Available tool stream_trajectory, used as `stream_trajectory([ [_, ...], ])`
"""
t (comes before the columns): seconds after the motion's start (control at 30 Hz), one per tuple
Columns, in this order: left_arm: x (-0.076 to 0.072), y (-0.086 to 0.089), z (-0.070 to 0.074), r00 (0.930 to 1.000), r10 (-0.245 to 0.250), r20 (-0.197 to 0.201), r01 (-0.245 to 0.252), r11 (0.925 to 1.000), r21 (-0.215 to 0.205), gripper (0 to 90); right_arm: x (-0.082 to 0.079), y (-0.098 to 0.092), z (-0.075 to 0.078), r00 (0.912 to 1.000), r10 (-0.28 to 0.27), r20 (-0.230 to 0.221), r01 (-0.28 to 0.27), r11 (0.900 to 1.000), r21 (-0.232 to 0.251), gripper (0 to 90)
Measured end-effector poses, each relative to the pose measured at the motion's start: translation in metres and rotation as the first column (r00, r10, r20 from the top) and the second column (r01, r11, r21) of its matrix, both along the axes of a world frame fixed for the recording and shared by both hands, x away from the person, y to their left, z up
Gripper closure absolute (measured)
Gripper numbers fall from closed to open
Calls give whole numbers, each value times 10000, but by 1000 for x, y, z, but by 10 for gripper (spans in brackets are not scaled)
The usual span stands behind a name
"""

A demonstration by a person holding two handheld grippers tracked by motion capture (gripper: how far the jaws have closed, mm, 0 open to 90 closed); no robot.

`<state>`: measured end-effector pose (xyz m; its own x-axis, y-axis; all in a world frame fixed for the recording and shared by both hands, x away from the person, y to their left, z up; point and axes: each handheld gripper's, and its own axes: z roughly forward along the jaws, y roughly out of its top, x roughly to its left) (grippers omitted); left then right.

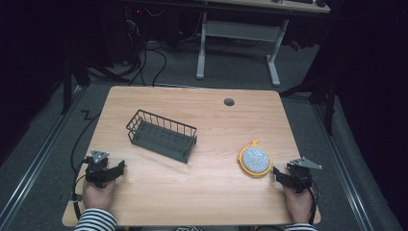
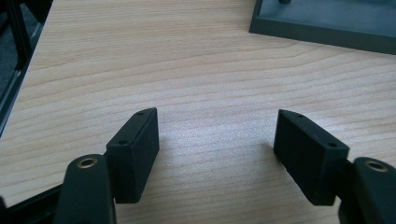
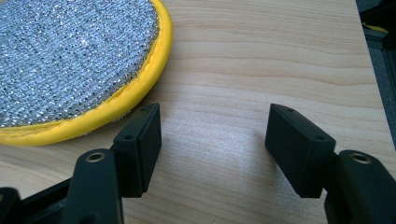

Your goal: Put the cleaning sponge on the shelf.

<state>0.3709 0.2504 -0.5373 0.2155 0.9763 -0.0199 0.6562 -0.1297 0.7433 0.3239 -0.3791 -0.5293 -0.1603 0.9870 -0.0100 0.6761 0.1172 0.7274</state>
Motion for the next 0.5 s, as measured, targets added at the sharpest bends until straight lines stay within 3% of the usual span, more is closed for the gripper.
stream_trajectory([
  [0.5,1,-1,0,9995,-293,-76,293,9996,20,249,0,1,0,10000,88,-3,-88,9999,-83,342],
])
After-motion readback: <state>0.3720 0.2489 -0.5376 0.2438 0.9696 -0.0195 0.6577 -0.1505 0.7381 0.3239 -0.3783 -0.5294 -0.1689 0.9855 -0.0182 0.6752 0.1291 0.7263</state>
